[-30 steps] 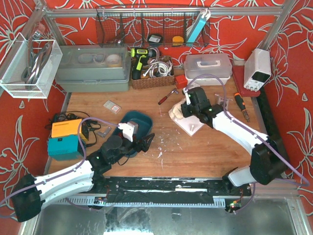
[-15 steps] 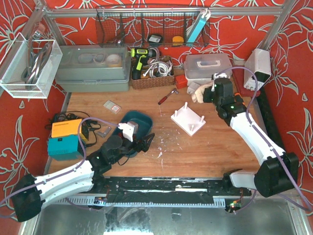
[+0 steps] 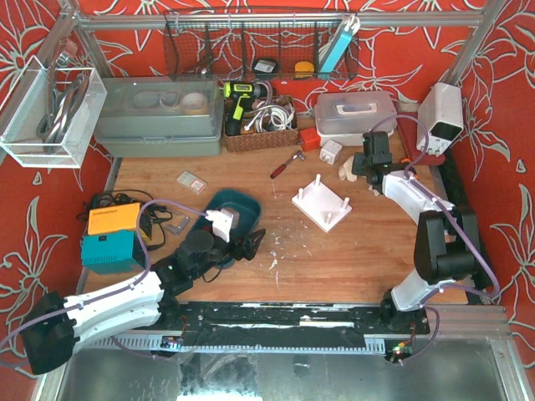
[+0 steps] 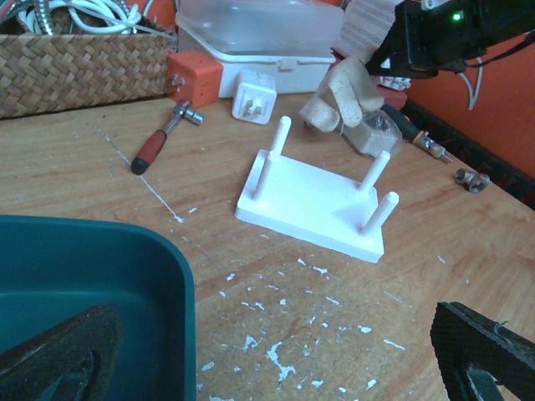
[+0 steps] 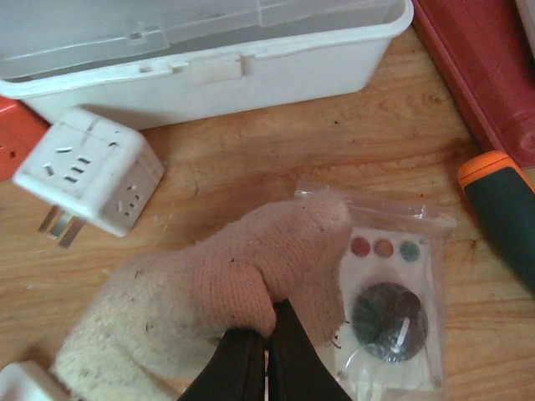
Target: Install the large spring
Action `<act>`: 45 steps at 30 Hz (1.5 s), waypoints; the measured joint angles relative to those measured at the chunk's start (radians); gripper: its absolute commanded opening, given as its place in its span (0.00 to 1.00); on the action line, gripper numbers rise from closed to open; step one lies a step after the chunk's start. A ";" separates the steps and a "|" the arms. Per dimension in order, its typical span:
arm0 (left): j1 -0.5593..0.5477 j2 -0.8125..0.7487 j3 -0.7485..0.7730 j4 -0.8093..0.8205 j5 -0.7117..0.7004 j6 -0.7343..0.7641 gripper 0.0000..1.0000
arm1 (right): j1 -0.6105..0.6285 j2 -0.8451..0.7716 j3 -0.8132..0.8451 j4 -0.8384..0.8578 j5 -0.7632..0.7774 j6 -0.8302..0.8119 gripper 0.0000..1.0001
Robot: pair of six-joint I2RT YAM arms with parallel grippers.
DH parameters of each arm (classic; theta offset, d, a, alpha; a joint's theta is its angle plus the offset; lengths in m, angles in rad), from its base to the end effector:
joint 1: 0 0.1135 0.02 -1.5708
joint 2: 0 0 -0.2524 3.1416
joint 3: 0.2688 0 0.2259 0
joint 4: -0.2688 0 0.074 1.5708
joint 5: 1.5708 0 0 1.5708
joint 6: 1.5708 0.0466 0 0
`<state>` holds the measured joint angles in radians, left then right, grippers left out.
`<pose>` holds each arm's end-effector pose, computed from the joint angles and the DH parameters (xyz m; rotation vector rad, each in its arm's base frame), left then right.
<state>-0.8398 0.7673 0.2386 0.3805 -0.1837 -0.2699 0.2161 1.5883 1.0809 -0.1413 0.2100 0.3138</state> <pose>0.1233 -0.1247 0.2130 0.3600 1.7249 -0.6600 0.3334 0.0632 0.2402 0.2225 2.1924 0.0624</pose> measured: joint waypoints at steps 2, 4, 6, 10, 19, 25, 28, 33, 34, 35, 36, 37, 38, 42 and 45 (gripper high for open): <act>0.000 0.006 0.000 0.000 0.000 0.000 1.00 | -0.013 0.042 0.025 0.001 -0.001 0.004 0.00; 0.000 0.007 0.000 -0.002 0.000 0.000 1.00 | -0.022 0.076 0.055 0.008 -0.001 0.008 0.00; 0.000 0.007 0.000 -0.004 -0.002 0.000 1.00 | -0.028 0.094 0.071 0.020 -0.001 0.012 0.05; 0.000 0.004 0.000 -0.006 -0.003 0.000 1.00 | -0.032 0.112 0.072 0.032 0.004 0.018 0.26; 0.000 -0.006 0.000 -0.006 -0.008 0.000 1.00 | -0.033 0.151 0.090 -0.056 0.064 0.052 0.64; 0.000 -0.017 0.000 -0.013 -0.026 -0.004 1.00 | -0.032 0.072 0.102 -0.184 0.086 0.085 0.81; 0.000 -0.021 0.000 -0.014 -0.035 -0.008 1.00 | -0.031 -0.004 0.099 -0.235 0.064 0.100 0.93; 0.000 -0.031 0.000 -0.038 -0.061 -0.011 1.00 | 0.001 -0.177 0.054 -0.280 0.008 0.119 0.98; 0.000 -0.037 0.000 -0.045 -0.071 -0.011 1.00 | 0.013 -0.212 0.040 -0.288 -0.005 0.119 0.98; 0.000 -0.042 0.000 -0.051 -0.083 -0.014 1.00 | 0.027 -0.247 0.024 -0.293 -0.015 0.120 0.98; 0.000 -0.048 0.000 -0.055 -0.094 -0.018 1.00 | 0.041 -0.277 0.008 -0.296 -0.029 0.119 0.98; 0.000 -0.055 0.000 -0.058 -0.108 -0.023 1.00 | 0.057 -0.309 -0.011 -0.297 -0.036 0.119 0.99; 0.000 -0.061 0.000 -0.061 -0.122 -0.033 1.00 | 0.074 -0.336 -0.030 -0.298 -0.042 0.119 0.99; 0.000 -0.055 0.036 -0.135 -0.205 -0.129 1.00 | 0.165 -0.448 -0.120 -0.296 -0.061 0.115 0.99; 0.005 0.006 0.121 -0.246 -0.264 -0.235 1.00 | 0.223 -0.520 -0.206 -0.277 -0.075 0.109 0.98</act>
<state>-0.8352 0.7734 0.3595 0.1345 -0.4480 -0.5053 0.4393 1.0679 0.8749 -0.4179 0.1352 0.4225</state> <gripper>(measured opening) 0.999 0.985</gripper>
